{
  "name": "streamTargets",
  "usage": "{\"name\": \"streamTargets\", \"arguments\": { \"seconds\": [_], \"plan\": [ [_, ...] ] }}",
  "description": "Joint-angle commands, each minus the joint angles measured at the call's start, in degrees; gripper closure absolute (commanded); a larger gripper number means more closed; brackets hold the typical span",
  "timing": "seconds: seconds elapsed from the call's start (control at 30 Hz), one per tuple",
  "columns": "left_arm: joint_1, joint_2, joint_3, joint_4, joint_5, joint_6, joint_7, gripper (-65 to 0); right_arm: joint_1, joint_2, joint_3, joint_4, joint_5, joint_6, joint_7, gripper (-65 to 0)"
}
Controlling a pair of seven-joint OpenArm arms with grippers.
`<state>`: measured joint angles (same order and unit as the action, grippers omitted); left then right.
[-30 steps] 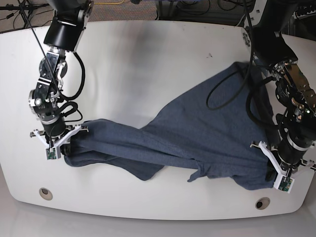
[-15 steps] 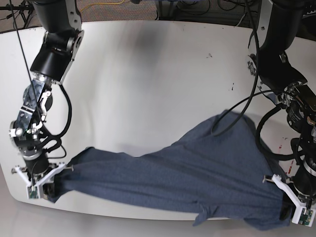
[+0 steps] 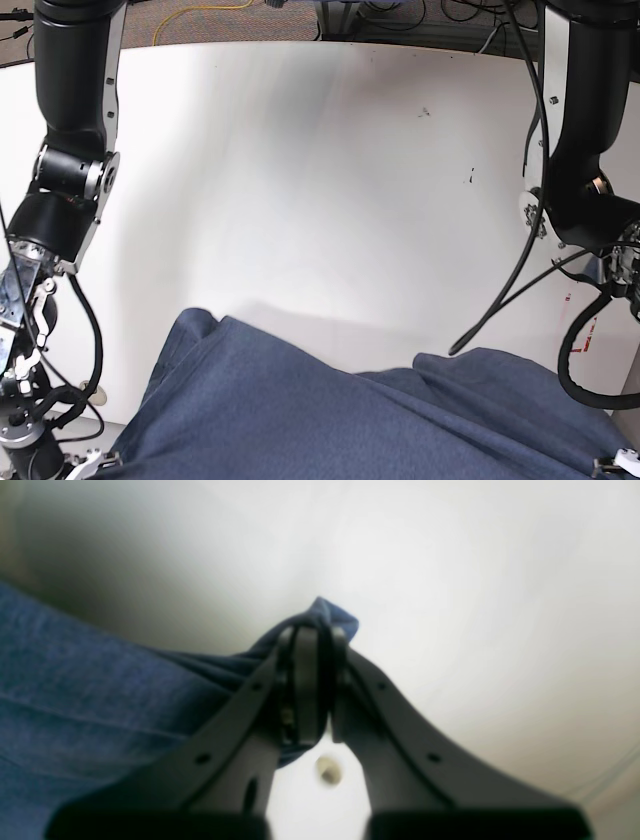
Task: Fold the T-shirt properly
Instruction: 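Lift the T-shirt with both grippers and pull it toward the robot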
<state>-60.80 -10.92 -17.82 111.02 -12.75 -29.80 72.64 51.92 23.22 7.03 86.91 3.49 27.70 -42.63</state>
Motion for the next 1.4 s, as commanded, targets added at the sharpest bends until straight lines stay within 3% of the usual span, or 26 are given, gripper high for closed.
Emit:
{"name": "streamTargets", "arguments": {
  "seconds": [0.0,0.13,0.37,1.37],
  "plan": [
    [-3.34,-1.43,-0.15,0.14,1.28,0.48,-1.13,0.0,5.97,2.40,-2.59,-0.54,-0.72,-0.93,0.83,-3.5],
    [-5.01,-1.70,-0.15,-2.23,1.28,0.48,-1.13,0.0,9.40,4.07,-4.52,-2.21,-0.72,-0.93,0.04,-3.5],
    [-5.01,-3.19,-0.51,-3.99,1.19,0.48,-1.21,0.0,10.80,4.25,-4.61,-2.47,-0.72,-0.85,-1.54,-3.5],
    [-6.15,-1.87,-0.42,-9.26,1.02,0.48,-2.53,0.0,12.39,5.30,-6.63,-2.39,-0.72,-0.85,-1.63,-3.5]
  ]
}}
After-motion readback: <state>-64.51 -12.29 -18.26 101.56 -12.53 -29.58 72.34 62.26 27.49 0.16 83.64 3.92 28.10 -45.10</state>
